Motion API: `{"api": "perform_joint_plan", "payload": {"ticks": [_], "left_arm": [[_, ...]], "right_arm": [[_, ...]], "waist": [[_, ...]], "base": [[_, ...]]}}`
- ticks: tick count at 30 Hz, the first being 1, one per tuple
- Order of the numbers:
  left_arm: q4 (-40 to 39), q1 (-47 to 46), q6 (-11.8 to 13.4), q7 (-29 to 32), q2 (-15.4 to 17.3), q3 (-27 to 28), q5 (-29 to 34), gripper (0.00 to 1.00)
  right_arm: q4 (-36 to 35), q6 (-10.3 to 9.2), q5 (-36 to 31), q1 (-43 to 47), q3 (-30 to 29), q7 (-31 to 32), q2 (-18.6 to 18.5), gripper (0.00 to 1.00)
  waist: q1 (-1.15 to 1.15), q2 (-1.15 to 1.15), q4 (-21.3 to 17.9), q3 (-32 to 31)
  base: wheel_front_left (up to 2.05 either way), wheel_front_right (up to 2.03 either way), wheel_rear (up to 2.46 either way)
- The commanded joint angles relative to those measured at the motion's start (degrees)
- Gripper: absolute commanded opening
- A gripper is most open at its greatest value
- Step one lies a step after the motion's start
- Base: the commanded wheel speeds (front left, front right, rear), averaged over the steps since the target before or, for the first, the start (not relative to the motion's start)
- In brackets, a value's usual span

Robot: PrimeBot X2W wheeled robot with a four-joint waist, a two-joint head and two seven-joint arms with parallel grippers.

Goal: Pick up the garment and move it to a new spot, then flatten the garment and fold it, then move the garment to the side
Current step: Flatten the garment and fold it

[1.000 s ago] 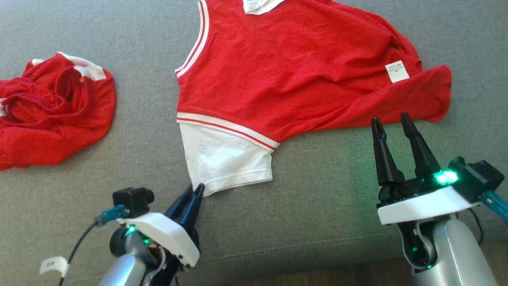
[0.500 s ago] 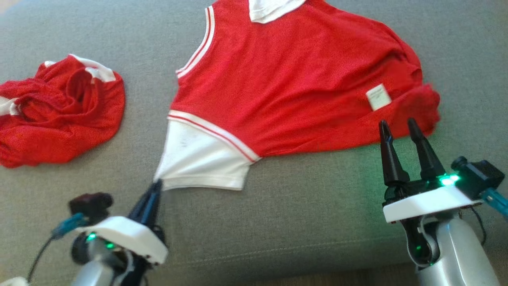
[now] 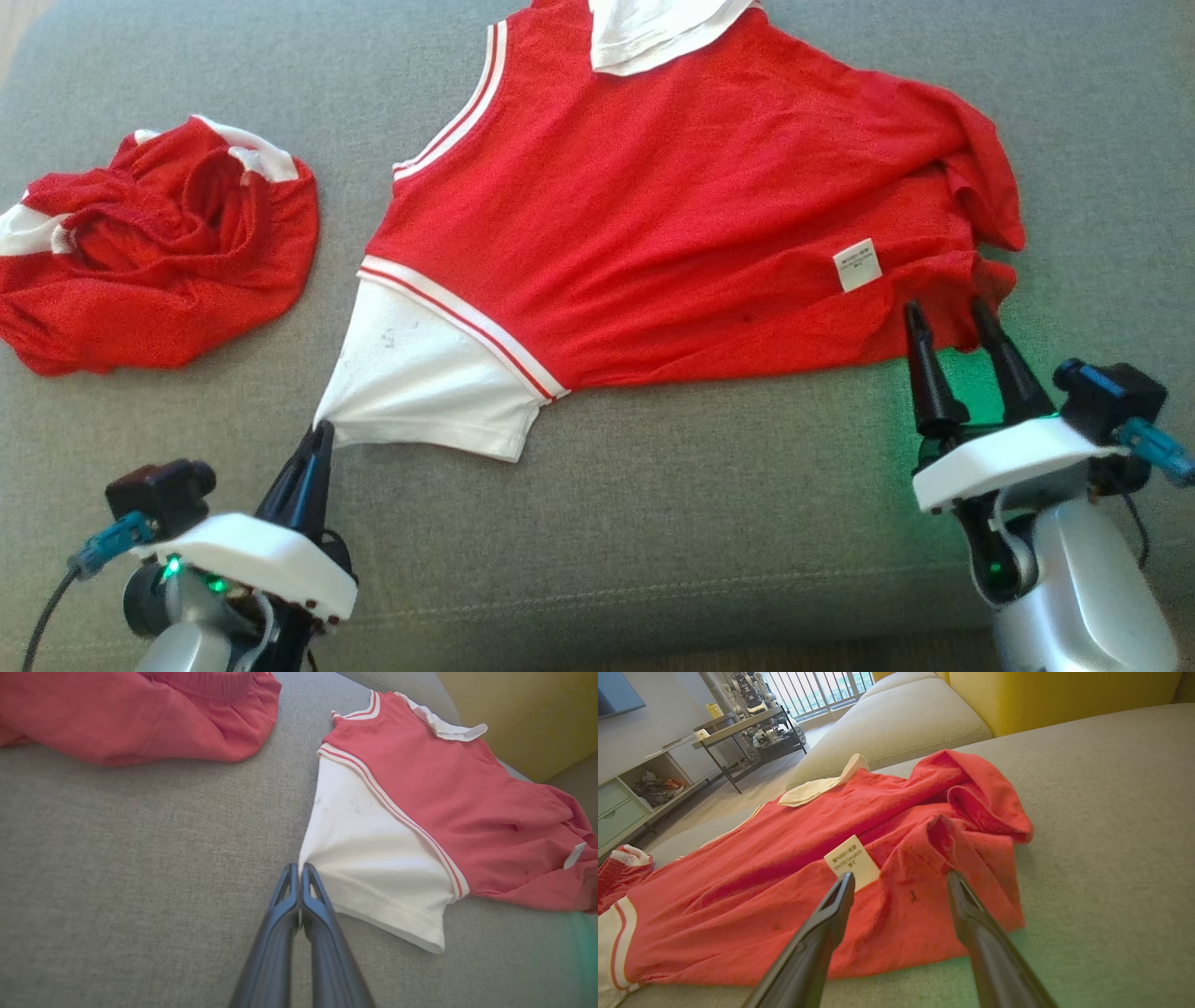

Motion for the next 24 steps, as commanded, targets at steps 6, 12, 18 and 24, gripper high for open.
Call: {"api": "perform_joint_plan", "payload": {"ticks": [6,12,18,24], "left_arm": [[-1.4,-0.8,0.2,-0.5,0.5,1.5,0.2,0.0],[-1.1,-1.2,0.0,-0.4,0.4,0.8,0.3,0.0],[-0.8,-1.3,0.0,-0.4,0.3,0.4,0.3,0.0],[-0.3,-1.0,-0.1,-0.5,0.1,-0.2,0.4,0.0]], "right_arm": [[-0.2,-0.01,-1.0,-4.1,-0.6,0.6,-0.4,1.0],[0.3,-0.01,-2.3,-6.2,-1.3,2.0,-0.4,1.0],[-0.1,-0.01,-2.2,-5.7,-1.7,4.2,-0.4,1.0],[-1.0,-0.01,-2.0,-4.4,-1.1,5.8,-0.4,1.0]], "waist": [[0.0,0.0,0.2,0.1],[0.0,0.0,0.6,0.0],[0.0,0.0,0.9,-0.3],[0.0,0.0,0.9,-0.9]], "base": [[0.0,0.0,0.0],[0.0,0.0,0.0],[0.0,0.0,0.0],[0.0,0.0,0.0]]}}
